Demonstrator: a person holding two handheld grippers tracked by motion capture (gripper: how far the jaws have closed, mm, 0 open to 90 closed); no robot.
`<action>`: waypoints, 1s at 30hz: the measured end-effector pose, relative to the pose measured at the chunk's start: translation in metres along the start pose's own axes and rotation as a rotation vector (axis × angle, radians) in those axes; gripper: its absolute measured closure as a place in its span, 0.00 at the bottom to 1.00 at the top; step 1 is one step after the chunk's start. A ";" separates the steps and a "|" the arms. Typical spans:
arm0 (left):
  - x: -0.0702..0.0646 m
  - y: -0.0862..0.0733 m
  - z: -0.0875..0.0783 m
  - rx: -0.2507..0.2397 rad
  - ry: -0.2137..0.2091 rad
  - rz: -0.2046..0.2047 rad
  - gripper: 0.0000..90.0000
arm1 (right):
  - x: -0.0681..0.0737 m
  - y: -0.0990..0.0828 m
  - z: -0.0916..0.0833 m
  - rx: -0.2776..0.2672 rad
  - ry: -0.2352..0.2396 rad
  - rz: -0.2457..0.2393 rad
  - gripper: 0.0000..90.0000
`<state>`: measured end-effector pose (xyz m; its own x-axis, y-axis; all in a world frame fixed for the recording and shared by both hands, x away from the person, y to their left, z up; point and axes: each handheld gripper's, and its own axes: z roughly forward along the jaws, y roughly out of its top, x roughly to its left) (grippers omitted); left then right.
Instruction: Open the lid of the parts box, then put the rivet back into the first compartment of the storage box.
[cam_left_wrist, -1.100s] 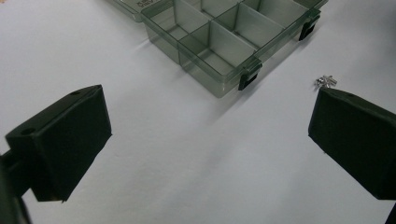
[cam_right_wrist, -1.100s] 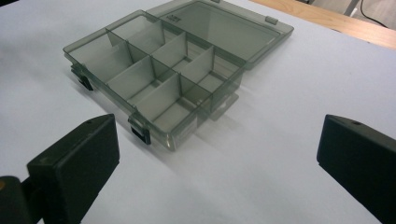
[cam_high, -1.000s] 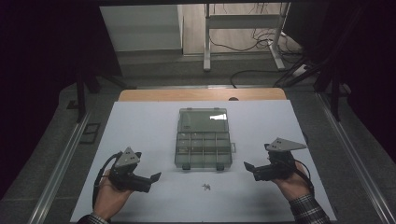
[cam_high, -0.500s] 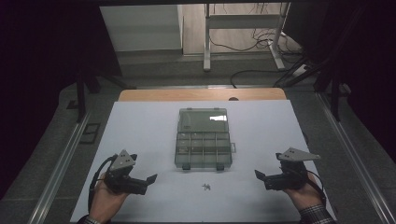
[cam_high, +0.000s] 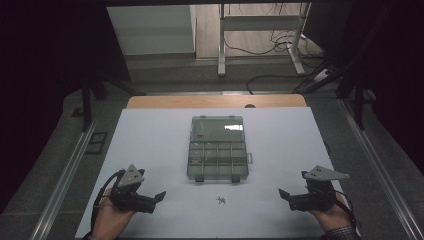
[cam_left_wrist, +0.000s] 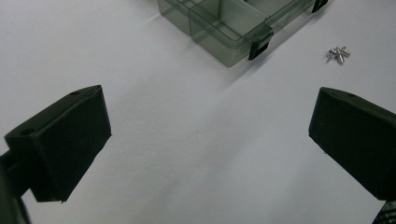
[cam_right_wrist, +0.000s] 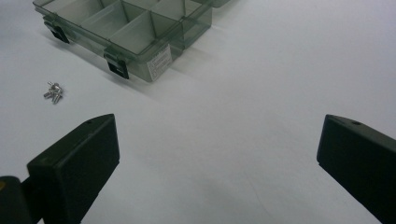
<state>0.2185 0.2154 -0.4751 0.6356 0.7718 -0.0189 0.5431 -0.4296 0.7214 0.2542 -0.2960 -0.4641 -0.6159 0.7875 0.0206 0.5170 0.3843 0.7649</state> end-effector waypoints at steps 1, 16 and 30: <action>0.000 0.000 0.000 0.002 -0.002 0.000 0.00 | 0.000 -0.001 -0.001 0.002 -0.002 0.002 0.00; 0.002 0.000 0.005 -0.019 -0.045 -0.021 0.00 | -0.001 -0.005 0.000 0.022 -0.005 -0.009 0.00; -0.002 0.005 0.010 -0.018 -0.051 0.015 0.00 | -0.002 -0.005 0.000 0.025 -0.004 -0.014 0.00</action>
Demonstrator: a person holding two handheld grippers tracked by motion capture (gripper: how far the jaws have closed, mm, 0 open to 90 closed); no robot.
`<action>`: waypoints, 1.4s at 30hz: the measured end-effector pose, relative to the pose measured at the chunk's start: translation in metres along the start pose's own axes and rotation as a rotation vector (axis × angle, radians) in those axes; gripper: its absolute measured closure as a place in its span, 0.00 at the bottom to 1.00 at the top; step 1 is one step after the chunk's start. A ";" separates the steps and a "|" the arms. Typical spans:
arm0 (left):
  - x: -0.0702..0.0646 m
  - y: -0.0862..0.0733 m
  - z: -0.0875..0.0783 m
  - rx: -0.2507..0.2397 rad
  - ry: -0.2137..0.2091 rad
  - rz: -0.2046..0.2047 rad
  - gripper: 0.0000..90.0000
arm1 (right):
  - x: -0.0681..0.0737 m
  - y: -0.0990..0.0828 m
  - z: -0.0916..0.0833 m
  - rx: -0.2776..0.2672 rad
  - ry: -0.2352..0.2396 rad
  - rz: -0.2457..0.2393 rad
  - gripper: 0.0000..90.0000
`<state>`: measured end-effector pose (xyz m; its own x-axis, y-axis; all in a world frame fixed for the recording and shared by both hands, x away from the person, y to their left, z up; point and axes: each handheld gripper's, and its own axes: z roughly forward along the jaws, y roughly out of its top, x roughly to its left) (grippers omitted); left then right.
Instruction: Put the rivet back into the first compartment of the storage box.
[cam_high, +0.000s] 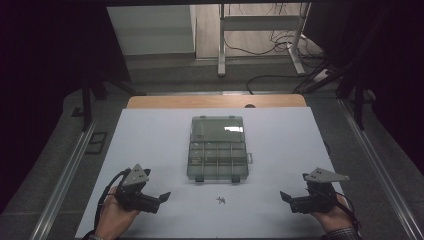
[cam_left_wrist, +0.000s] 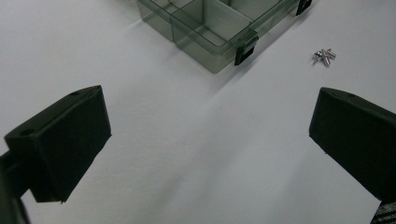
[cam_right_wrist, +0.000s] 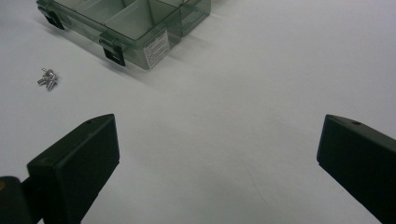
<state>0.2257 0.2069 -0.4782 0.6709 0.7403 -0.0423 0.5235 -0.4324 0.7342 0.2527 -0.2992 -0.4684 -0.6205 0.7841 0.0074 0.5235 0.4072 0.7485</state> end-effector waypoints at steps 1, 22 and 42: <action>0.000 0.001 0.000 0.003 0.000 -0.004 0.00 | 0.000 0.000 0.000 0.000 0.000 0.000 0.00; -0.010 0.019 0.020 0.054 -0.047 0.005 0.00 | 0.001 0.000 0.001 0.003 -0.001 -0.005 0.00; -0.016 0.033 0.036 0.072 -0.062 0.019 0.00 | 0.000 0.000 0.002 0.001 -0.002 -0.003 0.00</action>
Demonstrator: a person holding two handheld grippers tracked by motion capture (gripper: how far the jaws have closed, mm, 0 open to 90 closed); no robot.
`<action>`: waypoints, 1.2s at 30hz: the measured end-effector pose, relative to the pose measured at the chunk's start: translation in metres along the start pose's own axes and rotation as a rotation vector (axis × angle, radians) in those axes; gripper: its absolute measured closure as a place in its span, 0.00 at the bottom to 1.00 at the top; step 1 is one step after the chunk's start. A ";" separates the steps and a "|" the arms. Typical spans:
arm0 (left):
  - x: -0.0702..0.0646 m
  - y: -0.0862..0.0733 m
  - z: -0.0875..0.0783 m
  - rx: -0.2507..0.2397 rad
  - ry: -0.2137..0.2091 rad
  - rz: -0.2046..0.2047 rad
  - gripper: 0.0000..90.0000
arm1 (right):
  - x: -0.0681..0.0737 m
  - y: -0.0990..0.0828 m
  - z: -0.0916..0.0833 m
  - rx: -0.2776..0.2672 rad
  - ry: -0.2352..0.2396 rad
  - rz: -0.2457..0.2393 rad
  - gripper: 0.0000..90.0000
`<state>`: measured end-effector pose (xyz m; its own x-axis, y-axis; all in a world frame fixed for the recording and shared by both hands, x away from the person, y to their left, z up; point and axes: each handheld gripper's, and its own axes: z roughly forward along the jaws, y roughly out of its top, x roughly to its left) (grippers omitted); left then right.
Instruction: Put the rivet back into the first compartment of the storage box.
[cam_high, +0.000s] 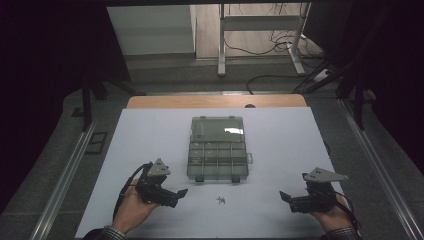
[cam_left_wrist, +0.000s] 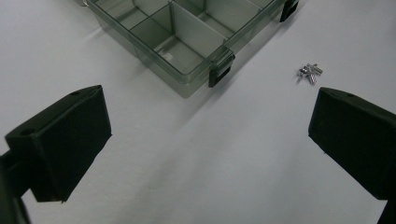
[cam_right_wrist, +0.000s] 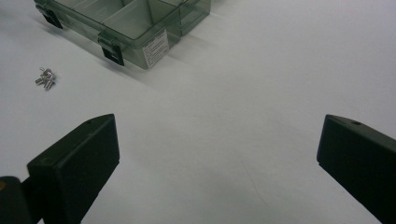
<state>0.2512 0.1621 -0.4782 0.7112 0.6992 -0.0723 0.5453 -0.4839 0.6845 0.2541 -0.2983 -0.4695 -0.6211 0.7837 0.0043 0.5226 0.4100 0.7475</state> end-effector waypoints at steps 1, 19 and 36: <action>0.000 0.000 0.001 0.001 -0.002 -0.003 0.00 | 0.000 0.000 0.000 0.001 -0.001 0.002 0.00; -0.005 0.015 0.020 0.020 -0.077 0.021 0.00 | -0.001 0.000 0.001 0.003 0.000 0.005 0.00; -0.013 0.027 0.041 0.066 -0.122 0.059 0.01 | -0.001 -0.001 0.001 0.006 0.000 0.004 0.00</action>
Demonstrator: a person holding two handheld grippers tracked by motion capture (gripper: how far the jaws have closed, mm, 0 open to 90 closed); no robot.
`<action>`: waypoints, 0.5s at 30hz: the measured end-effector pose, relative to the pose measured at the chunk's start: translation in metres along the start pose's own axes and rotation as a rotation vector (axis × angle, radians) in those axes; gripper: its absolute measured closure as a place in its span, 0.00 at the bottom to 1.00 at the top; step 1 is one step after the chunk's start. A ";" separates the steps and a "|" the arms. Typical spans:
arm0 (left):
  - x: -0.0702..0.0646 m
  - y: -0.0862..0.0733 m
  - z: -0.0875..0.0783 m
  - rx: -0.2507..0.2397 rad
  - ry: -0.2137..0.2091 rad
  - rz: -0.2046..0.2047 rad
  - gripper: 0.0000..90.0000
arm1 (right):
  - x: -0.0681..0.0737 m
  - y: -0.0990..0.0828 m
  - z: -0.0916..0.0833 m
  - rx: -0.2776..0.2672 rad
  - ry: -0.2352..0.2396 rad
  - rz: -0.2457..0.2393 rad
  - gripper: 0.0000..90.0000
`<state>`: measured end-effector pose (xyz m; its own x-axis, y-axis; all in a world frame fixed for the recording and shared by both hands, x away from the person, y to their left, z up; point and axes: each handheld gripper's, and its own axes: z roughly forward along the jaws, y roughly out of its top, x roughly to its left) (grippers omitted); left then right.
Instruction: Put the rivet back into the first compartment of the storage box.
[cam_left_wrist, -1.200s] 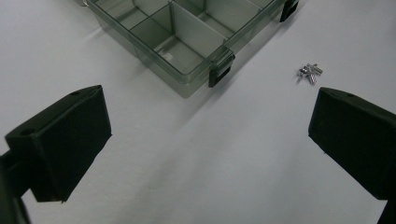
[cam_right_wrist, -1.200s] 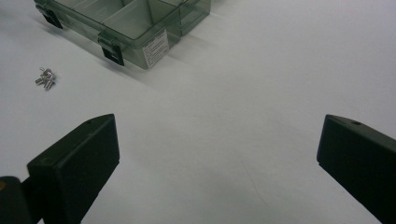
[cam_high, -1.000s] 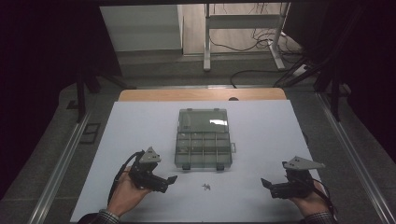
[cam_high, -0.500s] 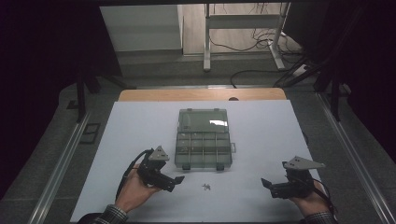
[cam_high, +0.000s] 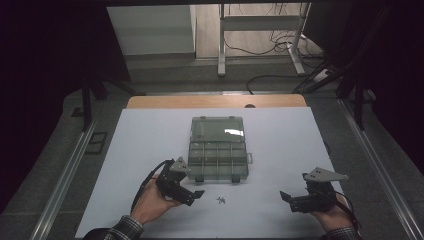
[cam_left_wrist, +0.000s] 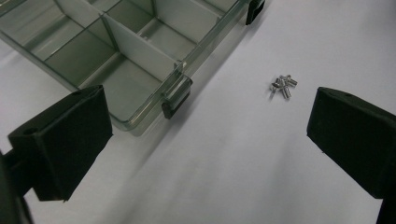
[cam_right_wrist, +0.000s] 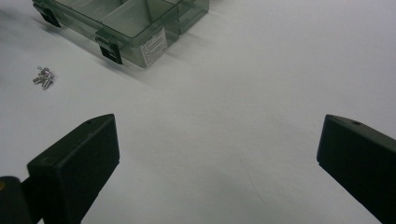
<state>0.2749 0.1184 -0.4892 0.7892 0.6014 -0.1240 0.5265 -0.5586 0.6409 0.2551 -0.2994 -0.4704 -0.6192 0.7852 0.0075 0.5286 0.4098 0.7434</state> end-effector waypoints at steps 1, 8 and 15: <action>0.000 0.001 0.003 0.005 -0.004 0.002 0.02 | 0.000 0.000 0.000 0.000 0.000 0.000 0.00; -0.001 0.005 0.011 0.018 -0.017 0.014 0.07 | 0.000 0.000 0.000 0.003 -0.001 -0.003 0.00; -0.004 0.009 0.018 0.017 -0.037 0.046 0.18 | 0.000 0.000 0.000 0.007 -0.001 -0.005 0.00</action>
<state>0.2820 0.1007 -0.4965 0.8237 0.5535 -0.1229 0.4943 -0.5949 0.6339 0.2550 -0.2993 -0.4706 -0.6216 0.7833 0.0028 0.5294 0.4174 0.7386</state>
